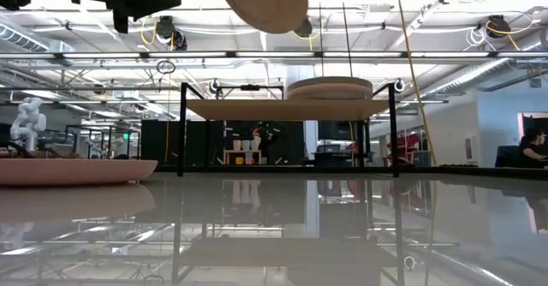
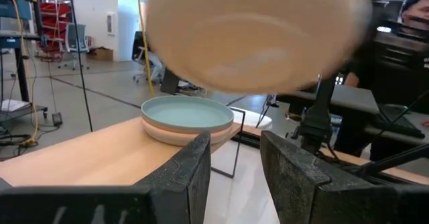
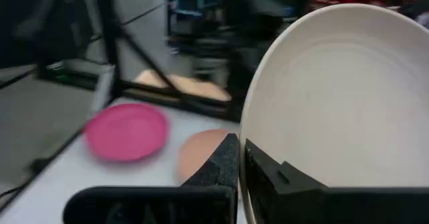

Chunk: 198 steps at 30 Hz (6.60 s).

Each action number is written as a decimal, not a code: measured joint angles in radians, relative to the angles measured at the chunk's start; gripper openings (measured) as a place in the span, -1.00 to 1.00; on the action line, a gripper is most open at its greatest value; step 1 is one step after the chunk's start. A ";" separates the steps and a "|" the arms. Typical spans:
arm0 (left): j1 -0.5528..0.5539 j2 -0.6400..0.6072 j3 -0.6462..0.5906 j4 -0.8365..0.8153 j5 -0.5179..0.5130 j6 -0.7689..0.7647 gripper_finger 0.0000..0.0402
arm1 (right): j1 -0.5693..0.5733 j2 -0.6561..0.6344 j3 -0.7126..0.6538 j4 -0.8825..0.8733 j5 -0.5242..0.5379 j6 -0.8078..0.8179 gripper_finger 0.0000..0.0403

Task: Place and stack plates onto a shelf
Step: Put the gray plate on the shelf, then stack the light brown plate on the gray plate

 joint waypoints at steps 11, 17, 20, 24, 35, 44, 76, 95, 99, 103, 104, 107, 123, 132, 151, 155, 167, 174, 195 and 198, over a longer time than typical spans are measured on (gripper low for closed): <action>0.002 0.000 0.000 0.025 -0.002 0.033 -0.32 | -0.224 0.219 0.112 0.116 -0.231 -0.163 -1.00; 0.002 0.000 0.000 0.025 -0.002 0.044 -0.32 | -0.257 0.308 0.115 0.079 -0.261 -0.251 -1.00; 0.002 0.000 0.000 0.025 -0.002 0.047 -0.32 | -0.260 0.348 0.115 0.063 -0.260 -0.295 -1.00; 0.002 0.000 0.000 0.025 -0.003 0.047 -0.32 | -0.259 0.383 0.115 0.037 -0.224 -0.339 -1.00; 0.002 0.000 0.000 0.025 -0.003 0.045 -0.32 | -0.262 0.396 0.114 -0.077 -0.092 -0.407 -1.00; 0.002 0.000 0.000 0.025 -0.003 0.044 -0.32 | -0.282 0.396 0.114 -0.049 -0.068 -0.409 -1.00; 0.002 0.000 0.000 0.043 -0.003 0.044 -0.32 | -0.301 0.396 0.114 0.004 -0.045 -0.380 -0.90; 0.002 0.000 0.000 0.017 -0.003 0.044 -0.32 | -0.222 0.302 0.113 0.031 -0.053 -0.302 -0.90; 0.001 0.000 0.000 0.002 -0.003 0.039 -0.32 | -0.166 0.244 0.113 -0.010 -0.053 -0.301 -0.90; 0.001 0.000 0.000 -0.021 0.006 0.021 -0.32 | -0.102 0.193 0.114 -0.084 -0.052 -0.277 -0.90; 0.001 0.000 0.000 -0.031 0.019 0.016 -0.32 | -0.087 0.185 0.114 -0.104 -0.052 -0.265 -0.90; 0.001 0.000 0.000 -0.061 0.050 0.000 -0.32 | -0.037 0.158 0.113 -0.176 -0.050 -0.226 -0.90; -0.001 0.000 0.000 -0.227 0.126 -0.027 -0.32 | 0.349 0.118 -0.176 -0.122 0.469 -0.102 -0.90; -0.020 0.041 0.054 -0.358 0.253 -0.190 -0.32 | 0.490 -0.072 -0.409 0.172 0.640 -0.090 -0.90; -0.030 0.663 0.487 -1.217 0.465 -0.801 -0.32 | 0.519 -0.461 -0.789 0.645 0.684 -0.118 -0.90; -0.030 0.738 0.487 -1.239 0.492 -0.904 -0.32 | 0.519 -0.474 -0.793 0.646 0.685 -0.119 -0.90; -0.030 0.781 0.488 -1.222 0.488 -0.955 -0.32 | 0.518 -0.469 -0.793 0.641 0.684 -0.119 -0.90; -0.030 0.791 0.488 -1.242 0.488 -0.951 -0.32 | 0.518 -0.469 -0.793 0.641 0.684 -0.116 -0.90; -0.025 0.798 0.494 -1.286 0.475 -0.898 -0.95 | 0.518 -0.469 -0.792 0.633 0.684 -0.114 -0.90; -0.032 0.784 0.538 -1.370 0.450 -0.919 -0.95 | 0.518 -0.469 -0.792 0.633 0.684 -0.114 -0.90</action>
